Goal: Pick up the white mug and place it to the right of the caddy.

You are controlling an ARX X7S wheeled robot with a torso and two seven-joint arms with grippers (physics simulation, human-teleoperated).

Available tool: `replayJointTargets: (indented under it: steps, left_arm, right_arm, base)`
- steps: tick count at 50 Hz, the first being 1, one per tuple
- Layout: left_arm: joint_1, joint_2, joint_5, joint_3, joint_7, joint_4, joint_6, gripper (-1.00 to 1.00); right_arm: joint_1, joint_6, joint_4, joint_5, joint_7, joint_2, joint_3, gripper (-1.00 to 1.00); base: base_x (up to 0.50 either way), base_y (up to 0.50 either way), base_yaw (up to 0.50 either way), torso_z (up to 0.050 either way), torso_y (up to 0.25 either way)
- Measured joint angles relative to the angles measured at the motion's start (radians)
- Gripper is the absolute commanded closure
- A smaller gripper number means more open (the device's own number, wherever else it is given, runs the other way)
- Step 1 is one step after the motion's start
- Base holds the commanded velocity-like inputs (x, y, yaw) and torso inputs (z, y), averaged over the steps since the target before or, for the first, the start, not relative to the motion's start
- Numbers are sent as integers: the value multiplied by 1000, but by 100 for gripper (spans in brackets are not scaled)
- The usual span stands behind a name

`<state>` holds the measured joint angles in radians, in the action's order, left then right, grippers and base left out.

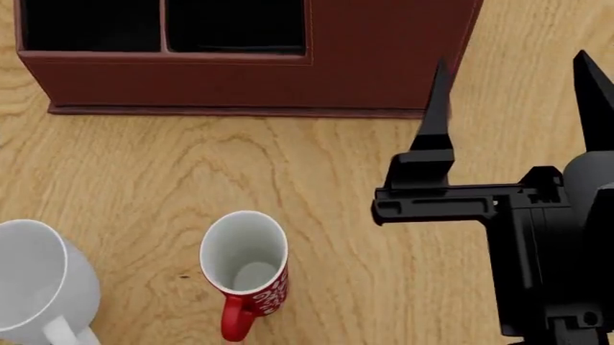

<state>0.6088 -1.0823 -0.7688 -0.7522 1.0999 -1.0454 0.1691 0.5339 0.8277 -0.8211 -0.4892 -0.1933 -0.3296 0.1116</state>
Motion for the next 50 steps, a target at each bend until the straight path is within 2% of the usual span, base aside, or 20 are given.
replayJointTargets:
  steps: [13,25,36,50]
  left_arm:
    - [128,112,23,-117,-60,-1,-45,-100]
    - [162,215,18,-200,-117,-2,-45,-100]
    - [171,275,22,-229,-144,-2,-45,-100]
    - [175,316,34,-229,-160,-2,-48,-100]
  right_arm:
    - [5,-11,20,7,0,-3,-25,-100]
    - [5,-24,37,12,0,-5,-42,-100]
    - [16,-14,39,12,-7,-11,-59,-100]
    - [114,163,-35,-52,-56,-15,-87,-100]
  base:
    - [0,0,0,0,0]
    - [0,0,0,0,0]
    - [0,0,0,0,0]
    - [0,0,0,0,0]
